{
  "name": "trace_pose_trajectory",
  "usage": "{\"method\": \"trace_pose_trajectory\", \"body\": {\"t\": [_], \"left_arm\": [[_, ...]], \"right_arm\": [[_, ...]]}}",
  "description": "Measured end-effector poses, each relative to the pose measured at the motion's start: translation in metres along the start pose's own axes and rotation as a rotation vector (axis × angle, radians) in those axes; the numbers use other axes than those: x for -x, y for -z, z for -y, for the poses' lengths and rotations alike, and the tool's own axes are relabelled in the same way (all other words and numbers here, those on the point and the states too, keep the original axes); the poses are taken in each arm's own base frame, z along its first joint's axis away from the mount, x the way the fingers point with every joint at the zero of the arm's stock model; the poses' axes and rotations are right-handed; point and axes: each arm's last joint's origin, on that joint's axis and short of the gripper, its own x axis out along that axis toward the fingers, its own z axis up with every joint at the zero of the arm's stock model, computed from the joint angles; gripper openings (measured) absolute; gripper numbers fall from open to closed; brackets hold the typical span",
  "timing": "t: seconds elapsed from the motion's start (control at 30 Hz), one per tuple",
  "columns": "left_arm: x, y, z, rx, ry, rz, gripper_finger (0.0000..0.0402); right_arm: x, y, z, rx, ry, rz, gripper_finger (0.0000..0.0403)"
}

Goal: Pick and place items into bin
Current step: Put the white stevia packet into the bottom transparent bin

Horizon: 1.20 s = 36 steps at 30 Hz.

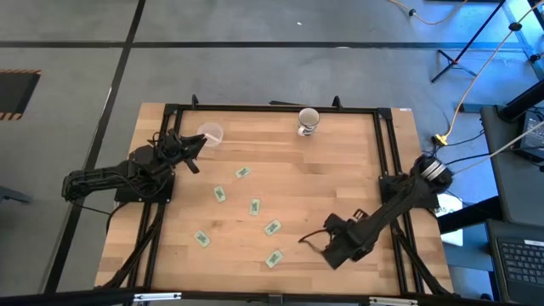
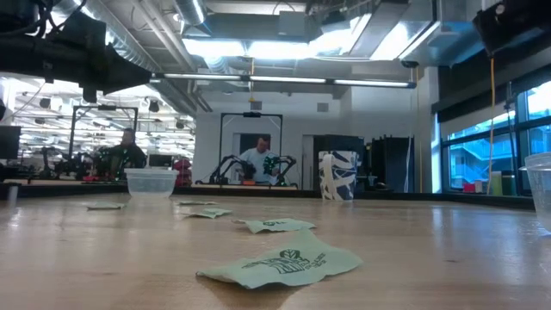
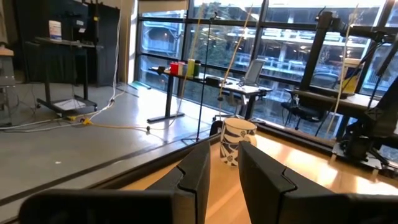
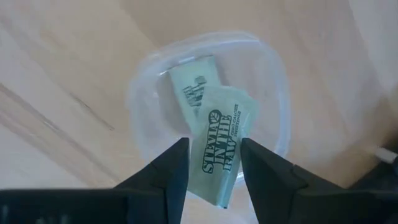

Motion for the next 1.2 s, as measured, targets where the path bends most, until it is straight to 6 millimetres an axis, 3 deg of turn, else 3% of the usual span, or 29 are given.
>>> {"method": "trace_pose_trajectory", "body": {"t": [0.23, 0.4, 1.2], "left_arm": [[0.000, 0.000, 0.000, 0.000, 0.000, 0.000, 0.0077], [0.000, 0.000, 0.000, 0.000, 0.000, 0.000, 0.0077], [0.000, 0.000, 0.000, 0.000, 0.000, 0.000, 0.0077]], "right_arm": [[-0.009, 0.004, 0.031, -0.065, -0.211, 0.074, 0.0148], [-0.019, 0.006, 0.047, -0.073, -0.185, 0.088, 0.0148], [-0.014, -0.006, 0.050, -0.066, -0.159, 0.088, 0.0151]]}}
